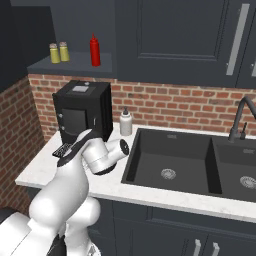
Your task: Put the shaker and condiment bottle from the counter next to their counterparts in the cabinet.
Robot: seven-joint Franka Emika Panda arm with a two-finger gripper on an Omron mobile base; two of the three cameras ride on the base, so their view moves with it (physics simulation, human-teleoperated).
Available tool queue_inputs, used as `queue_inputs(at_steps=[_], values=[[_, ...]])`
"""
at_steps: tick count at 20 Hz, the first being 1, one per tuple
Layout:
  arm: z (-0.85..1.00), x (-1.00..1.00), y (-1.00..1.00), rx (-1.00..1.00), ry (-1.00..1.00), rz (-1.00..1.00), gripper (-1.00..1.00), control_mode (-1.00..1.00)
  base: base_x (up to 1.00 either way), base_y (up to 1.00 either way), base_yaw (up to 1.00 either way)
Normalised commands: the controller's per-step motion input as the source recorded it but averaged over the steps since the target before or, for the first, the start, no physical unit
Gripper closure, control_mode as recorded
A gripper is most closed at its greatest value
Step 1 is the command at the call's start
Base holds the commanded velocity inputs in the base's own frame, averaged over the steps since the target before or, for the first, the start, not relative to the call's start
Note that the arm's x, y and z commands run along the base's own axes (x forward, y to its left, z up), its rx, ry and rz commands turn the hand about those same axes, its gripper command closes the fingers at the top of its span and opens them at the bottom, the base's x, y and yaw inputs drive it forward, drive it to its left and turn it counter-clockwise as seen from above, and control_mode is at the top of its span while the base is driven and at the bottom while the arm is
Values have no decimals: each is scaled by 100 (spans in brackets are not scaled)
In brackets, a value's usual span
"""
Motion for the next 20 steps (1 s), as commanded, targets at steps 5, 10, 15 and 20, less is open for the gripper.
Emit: queue_inputs(at_steps=[5, 10, 15, 20], values=[[-1, 25, 0, 0, 0, 0, -100, -100, 0, 0, 0], [0, 18, 0, 0, 0, 0, -100, -100, 0, 0, 0], [-1, 11, 0, 0, 0, 0, -100, -100, 0, 0, 0], [-1, 11, 0, 0, 0, 0, -100, -100, 0, 0, 0]])
